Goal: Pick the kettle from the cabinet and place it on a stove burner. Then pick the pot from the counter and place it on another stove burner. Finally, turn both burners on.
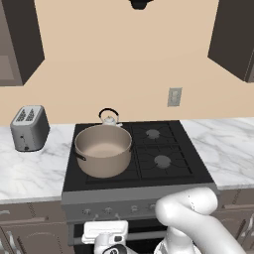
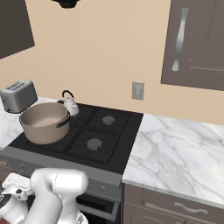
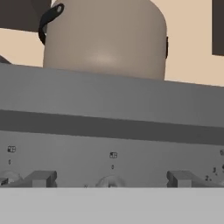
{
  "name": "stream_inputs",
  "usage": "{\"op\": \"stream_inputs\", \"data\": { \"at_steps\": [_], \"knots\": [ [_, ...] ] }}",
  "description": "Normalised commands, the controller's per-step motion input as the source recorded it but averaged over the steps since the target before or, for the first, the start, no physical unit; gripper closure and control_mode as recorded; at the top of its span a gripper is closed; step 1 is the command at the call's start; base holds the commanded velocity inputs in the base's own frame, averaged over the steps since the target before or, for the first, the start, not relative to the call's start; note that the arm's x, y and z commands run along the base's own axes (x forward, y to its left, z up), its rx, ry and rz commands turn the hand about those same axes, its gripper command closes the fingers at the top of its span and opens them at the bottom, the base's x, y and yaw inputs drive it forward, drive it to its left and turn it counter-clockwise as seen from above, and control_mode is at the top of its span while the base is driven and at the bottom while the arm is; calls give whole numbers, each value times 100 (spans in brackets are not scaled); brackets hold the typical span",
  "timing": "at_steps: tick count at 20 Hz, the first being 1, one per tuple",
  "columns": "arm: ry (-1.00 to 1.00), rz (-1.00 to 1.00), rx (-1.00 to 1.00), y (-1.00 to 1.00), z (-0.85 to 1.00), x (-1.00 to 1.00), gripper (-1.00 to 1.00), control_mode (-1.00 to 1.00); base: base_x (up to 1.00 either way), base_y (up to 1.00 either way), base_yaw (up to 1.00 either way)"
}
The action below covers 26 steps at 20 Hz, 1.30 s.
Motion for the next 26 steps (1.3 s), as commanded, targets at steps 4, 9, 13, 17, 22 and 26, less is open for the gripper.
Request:
{"op": "stream_inputs", "data": {
  "at_steps": [4,9,13,17,22,26],
  "knots": [
    [0,0,16,-33,-17,2,-100,-100,0,0,0],
    [0,1,15,-28,-1,17,-100,-100,0,0,0],
    [0,4,10,-9,0,21,-100,-100,0,0,0],
    [0,6,2,0,-9,12,-100,-100,0,0,0],
    [0,5,1,0,-17,12,-100,-100,0,0,0],
    [0,6,1,0,-20,14,-100,-100,0,0,0]
  ]
}}
